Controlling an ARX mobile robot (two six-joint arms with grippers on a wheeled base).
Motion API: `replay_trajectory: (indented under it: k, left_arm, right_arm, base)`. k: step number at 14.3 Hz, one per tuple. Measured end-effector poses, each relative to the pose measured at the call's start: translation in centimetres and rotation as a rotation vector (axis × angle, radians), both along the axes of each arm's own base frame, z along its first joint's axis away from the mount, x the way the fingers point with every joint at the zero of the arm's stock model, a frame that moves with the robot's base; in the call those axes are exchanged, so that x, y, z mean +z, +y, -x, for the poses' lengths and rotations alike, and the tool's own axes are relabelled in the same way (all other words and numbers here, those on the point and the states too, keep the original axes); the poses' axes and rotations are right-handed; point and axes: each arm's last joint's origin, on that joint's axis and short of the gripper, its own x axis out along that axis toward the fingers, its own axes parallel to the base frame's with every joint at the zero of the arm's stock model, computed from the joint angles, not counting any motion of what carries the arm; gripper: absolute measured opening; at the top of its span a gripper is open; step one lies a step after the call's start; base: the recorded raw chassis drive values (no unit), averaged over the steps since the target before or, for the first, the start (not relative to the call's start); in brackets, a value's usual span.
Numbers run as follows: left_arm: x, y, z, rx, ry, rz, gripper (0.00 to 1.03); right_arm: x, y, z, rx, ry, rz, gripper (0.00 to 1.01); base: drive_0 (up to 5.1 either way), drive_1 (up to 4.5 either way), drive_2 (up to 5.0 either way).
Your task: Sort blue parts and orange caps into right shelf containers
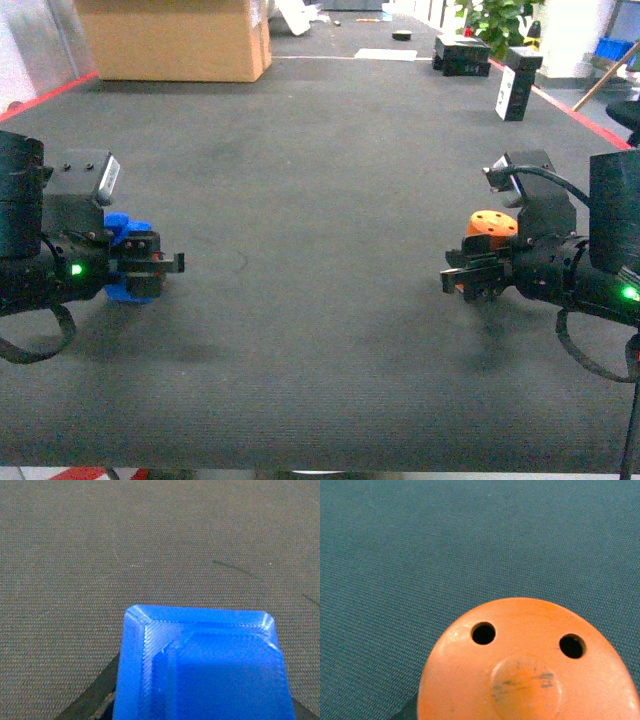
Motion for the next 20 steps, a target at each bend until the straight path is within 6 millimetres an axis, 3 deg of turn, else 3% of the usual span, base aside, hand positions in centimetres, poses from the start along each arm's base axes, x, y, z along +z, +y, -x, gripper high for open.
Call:
replay_trajectory:
  k: [4, 6, 10, 11, 12, 13, 17, 20]
  left_arm:
    - [0.3, 0.3, 0.2, 0.015, -0.051, 0.007, 0.44]
    - [0.4, 0.7, 1.3, 0.022, -0.054, 0.010, 0.44]
    - [3.9, 1.4, 4.0, 0.050, -0.200, 0.039, 0.44]
    - [6.0, 1.6, 6.1, 0.068, -0.285, 0.037, 0.44]
    - [9.4, 1.6, 11.2, 0.137, -0.421, 0.012, 0.44]
    - [11.9, 1.3, 14.6, 0.180, -0.528, 0.012, 0.44]
    - [17.0, 0.8, 20.6, 0.198, -0.699, 0.022, 0.44]
    - [18.7, 0.6, 23.6, 0.182, -0.772, 0.036, 0.44]
  right_arm:
    - [0.3, -0.2, 0.3, -0.026, -0.058, -0.013, 0.45]
    - [0.7, -0.7, 1.1, -0.050, -0.082, -0.019, 0.45]
    - [3.6, -2.3, 3.8, -0.109, -0.182, -0.047, 0.45]
    - [6.4, -3.2, 5.9, -0.149, -0.272, -0.069, 0.45]
    - [10.4, -4.0, 11.2, -0.194, -0.390, -0.084, 0.45]
    - [12.2, -4.6, 15.7, -0.246, -0.435, -0.081, 0.45]
    - [17.4, -4.8, 23.5, -0.284, -0.596, -0.111, 0.45]
    - [19.5, -5.2, 28.7, -0.308, -0.705, -0.124, 0.45]
  base:
    - [0.0, 0.00, 0.0]
    - [0.0, 0.00, 0.0]
    - [0.0, 0.00, 0.0]
    - [0.0, 0.00, 0.0]
    - [0.0, 0.00, 0.0]
    - [0.0, 0.00, 0.0]
    - [0.0, 0.00, 0.0]
    - [0.0, 0.00, 0.0]
